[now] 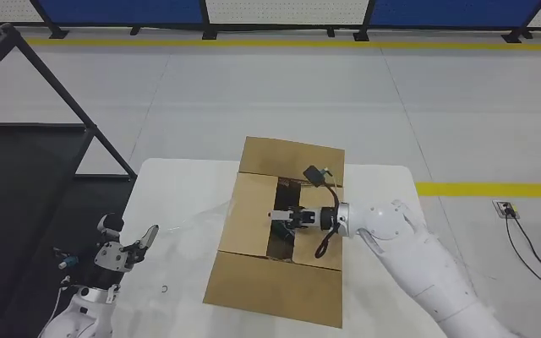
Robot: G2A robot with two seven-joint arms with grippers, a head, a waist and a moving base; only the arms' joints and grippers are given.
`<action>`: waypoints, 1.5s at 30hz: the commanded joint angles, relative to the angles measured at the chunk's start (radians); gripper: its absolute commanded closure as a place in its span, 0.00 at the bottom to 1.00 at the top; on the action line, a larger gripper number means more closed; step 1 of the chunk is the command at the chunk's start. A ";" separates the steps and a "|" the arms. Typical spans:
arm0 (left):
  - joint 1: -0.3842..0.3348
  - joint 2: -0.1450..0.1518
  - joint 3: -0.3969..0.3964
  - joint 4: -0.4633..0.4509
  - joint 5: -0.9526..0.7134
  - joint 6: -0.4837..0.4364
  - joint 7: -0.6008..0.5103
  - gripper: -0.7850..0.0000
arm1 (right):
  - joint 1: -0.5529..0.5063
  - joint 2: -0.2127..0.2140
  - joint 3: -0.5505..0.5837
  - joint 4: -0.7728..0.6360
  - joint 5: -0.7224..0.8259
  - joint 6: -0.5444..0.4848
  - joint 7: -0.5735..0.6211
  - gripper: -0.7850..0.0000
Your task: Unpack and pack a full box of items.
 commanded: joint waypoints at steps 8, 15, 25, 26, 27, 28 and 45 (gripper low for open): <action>0.010 0.000 0.008 0.007 0.046 0.010 0.008 0.00 | 0.057 -0.067 -0.082 0.096 0.110 -0.012 -0.035 0.00; 0.046 0.005 0.021 -0.028 0.133 -0.067 0.061 0.00 | 0.095 -0.107 -0.097 0.146 0.206 -0.072 -0.017 0.00; 0.057 0.004 0.112 -0.122 0.268 -0.084 0.023 0.00 | 0.142 -0.138 -0.098 0.076 0.226 -0.097 0.001 0.00; 0.050 0.003 0.128 -0.126 0.285 -0.075 0.018 0.00 | 0.147 -0.142 -0.101 0.067 0.223 -0.093 -0.004 0.00; 0.043 0.002 0.143 -0.128 0.296 -0.065 0.015 0.00 | 0.153 -0.146 -0.106 0.059 0.218 -0.089 -0.007 0.00; 0.035 0.000 0.158 -0.129 0.296 -0.055 0.013 0.00 | 0.158 -0.151 -0.111 0.051 0.213 -0.086 -0.012 0.00; -0.051 -0.030 0.245 -0.121 0.164 0.194 -0.022 0.00 | 0.222 -0.220 -0.158 0.127 0.253 -0.126 0.068 0.00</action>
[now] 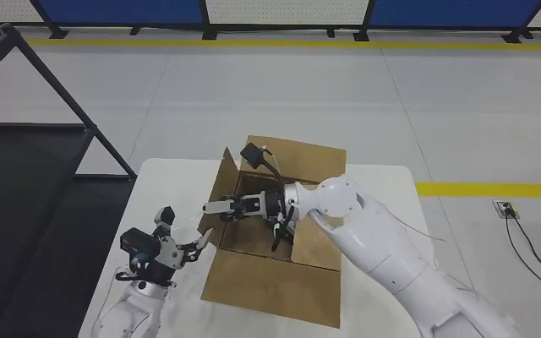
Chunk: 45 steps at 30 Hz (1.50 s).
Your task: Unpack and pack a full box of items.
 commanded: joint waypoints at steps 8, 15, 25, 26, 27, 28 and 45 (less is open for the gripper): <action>0.032 -0.002 -0.062 -0.008 -0.126 0.010 -0.002 0.00 | -0.051 0.026 0.073 -0.036 -0.049 -0.045 0.032 0.00; 0.049 -0.002 -0.124 0.054 -0.201 0.014 -0.018 0.00 | -0.129 0.074 0.183 -0.113 -0.115 -0.051 0.056 0.00; 0.031 -0.006 -0.129 0.177 -0.222 0.031 -0.020 0.00 | -0.222 0.129 0.318 -0.218 -0.178 -0.001 0.093 0.00; 0.029 -0.006 -0.130 0.187 -0.221 0.033 -0.022 0.00 | -0.228 0.132 0.328 -0.225 -0.181 0.003 0.095 0.00; 0.027 -0.007 -0.129 0.198 -0.222 0.034 -0.022 0.00 | -0.233 0.135 0.336 -0.231 -0.184 0.007 0.097 0.00; 0.024 -0.007 -0.129 0.208 -0.226 0.032 -0.022 0.00 | -0.237 0.138 0.343 -0.237 -0.192 0.012 0.102 0.00; 0.044 -0.011 -0.143 0.180 -0.227 0.004 0.029 0.00 | -0.268 0.164 0.342 -0.304 -0.408 0.130 0.093 0.00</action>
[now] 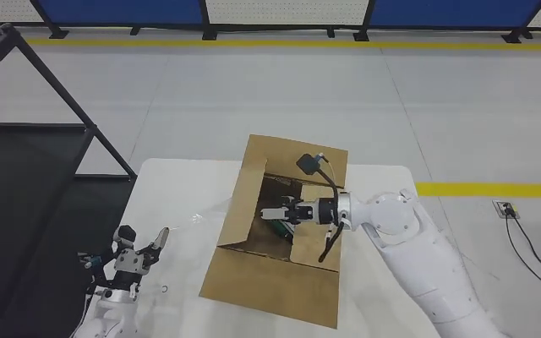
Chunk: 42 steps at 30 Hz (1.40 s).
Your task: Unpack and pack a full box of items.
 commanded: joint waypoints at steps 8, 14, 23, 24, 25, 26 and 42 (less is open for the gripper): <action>0.027 0.004 -0.034 -0.028 0.009 -0.052 0.016 0.00 | 0.079 -0.052 -0.150 0.102 0.026 0.043 -0.058 0.00; 0.051 0.011 -0.032 -0.077 0.109 -0.141 0.048 0.00 | 0.141 -0.105 -0.234 0.154 0.123 0.014 -0.131 0.00; 0.031 0.009 0.056 -0.172 0.279 -0.130 0.019 0.00 | 0.221 -0.179 -0.325 0.209 0.196 -0.045 -0.227 0.00; 0.026 0.008 0.066 -0.178 0.283 -0.125 0.015 0.00 | 0.231 -0.189 -0.338 0.218 0.202 -0.045 -0.235 0.00; 0.019 0.007 0.075 -0.183 0.289 -0.121 0.009 0.00 | 0.243 -0.199 -0.351 0.229 0.206 -0.045 -0.238 0.00; 0.013 0.007 0.082 -0.184 0.297 -0.113 0.002 0.00 | 0.256 -0.209 -0.362 0.244 0.210 -0.043 -0.245 0.00; -0.073 -0.013 0.105 -0.132 0.132 0.033 -0.078 0.00 | 0.320 -0.265 -0.366 0.385 0.245 -0.124 -0.186 0.00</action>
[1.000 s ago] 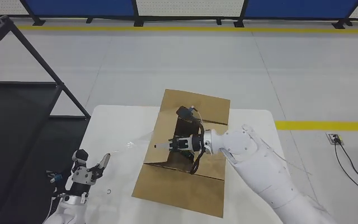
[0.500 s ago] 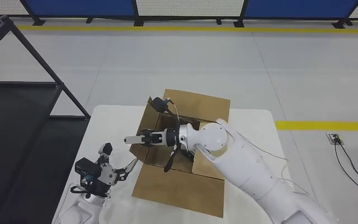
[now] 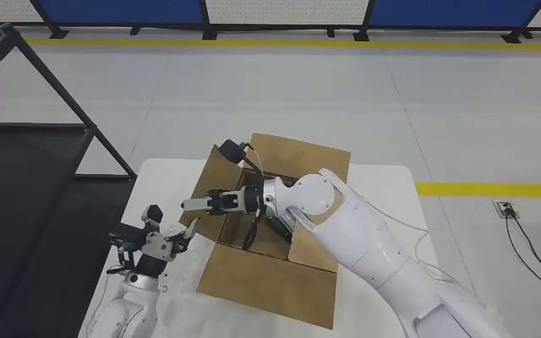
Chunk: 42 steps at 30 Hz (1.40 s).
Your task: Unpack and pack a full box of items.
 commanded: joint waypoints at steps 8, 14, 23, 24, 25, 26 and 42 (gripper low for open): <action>0.011 -0.002 -0.031 -0.019 -0.073 0.033 -0.085 0.00 | -0.107 0.073 0.157 -0.131 -0.077 -0.099 0.052 0.00; -0.001 0.004 -0.049 0.024 -0.035 0.023 -0.171 0.00 | -0.272 0.158 0.353 -0.337 -0.186 -0.065 0.105 0.00; -0.009 0.009 -0.035 0.065 0.048 -0.006 -0.229 0.00 | -0.501 0.234 0.600 -0.571 -0.223 -0.029 0.134 0.00; -0.011 0.010 -0.032 0.069 0.057 -0.005 -0.232 0.00 | -0.515 0.238 0.616 -0.583 -0.217 -0.028 0.135 0.00; -0.013 0.010 -0.028 0.074 0.064 -0.007 -0.237 0.00 | -0.527 0.241 0.629 -0.591 -0.213 -0.027 0.137 0.00; -0.014 0.010 -0.025 0.079 0.074 -0.008 -0.244 0.00 | -0.536 0.245 0.639 -0.598 -0.208 -0.028 0.138 0.00; 0.063 0.012 -0.088 -0.064 0.024 0.003 -0.145 0.00 | -0.562 0.268 0.670 -0.583 -0.158 -0.042 0.137 0.00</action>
